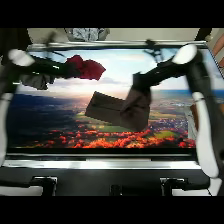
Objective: Fold the shirts.
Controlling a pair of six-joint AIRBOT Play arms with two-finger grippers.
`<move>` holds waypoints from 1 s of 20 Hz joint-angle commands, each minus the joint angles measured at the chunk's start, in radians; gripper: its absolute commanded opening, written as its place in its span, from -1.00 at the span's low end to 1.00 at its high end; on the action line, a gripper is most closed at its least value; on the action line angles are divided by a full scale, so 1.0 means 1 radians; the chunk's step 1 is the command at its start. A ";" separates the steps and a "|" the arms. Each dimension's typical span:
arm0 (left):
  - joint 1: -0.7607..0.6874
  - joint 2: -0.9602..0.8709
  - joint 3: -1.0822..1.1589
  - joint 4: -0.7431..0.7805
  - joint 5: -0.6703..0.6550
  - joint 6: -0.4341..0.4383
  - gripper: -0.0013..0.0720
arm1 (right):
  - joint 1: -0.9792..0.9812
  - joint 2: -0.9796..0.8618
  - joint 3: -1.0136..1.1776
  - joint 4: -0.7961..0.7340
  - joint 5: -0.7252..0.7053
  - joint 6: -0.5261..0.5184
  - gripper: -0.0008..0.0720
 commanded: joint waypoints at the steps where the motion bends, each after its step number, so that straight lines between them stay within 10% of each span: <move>1: 0.179 0.179 0.001 0.055 -0.031 0.000 -0.86 | 0.131 -0.159 0.001 0.138 -0.180 0.044 -0.84; 5: 0.211 0.268 -0.002 0.054 -0.052 0.011 -0.86 | 0.207 -0.274 0.001 0.269 -0.322 0.045 -0.83; 6: 0.204 0.276 -0.001 0.055 -0.058 0.012 -0.86 | 0.213 -0.291 0.001 0.286 -0.359 0.044 -0.32; 7: 0.193 0.278 -0.001 0.054 -0.064 0.013 -0.86 | 0.220 -0.302 0.001 0.314 -0.387 0.013 0.95; 10: 0.171 0.274 -0.014 0.055 -0.064 0.027 -0.86 | 0.181 -0.267 0.001 0.328 -0.274 -0.103 0.96; 17: 0.170 0.253 -0.026 0.055 -0.063 0.053 -0.86 | -0.183 -0.056 -0.030 -0.313 0.241 -0.088 0.90; 20: 0.170 0.250 -0.026 0.055 -0.063 0.065 -0.86 | -0.224 -0.008 -0.304 -0.221 0.155 -0.095 0.91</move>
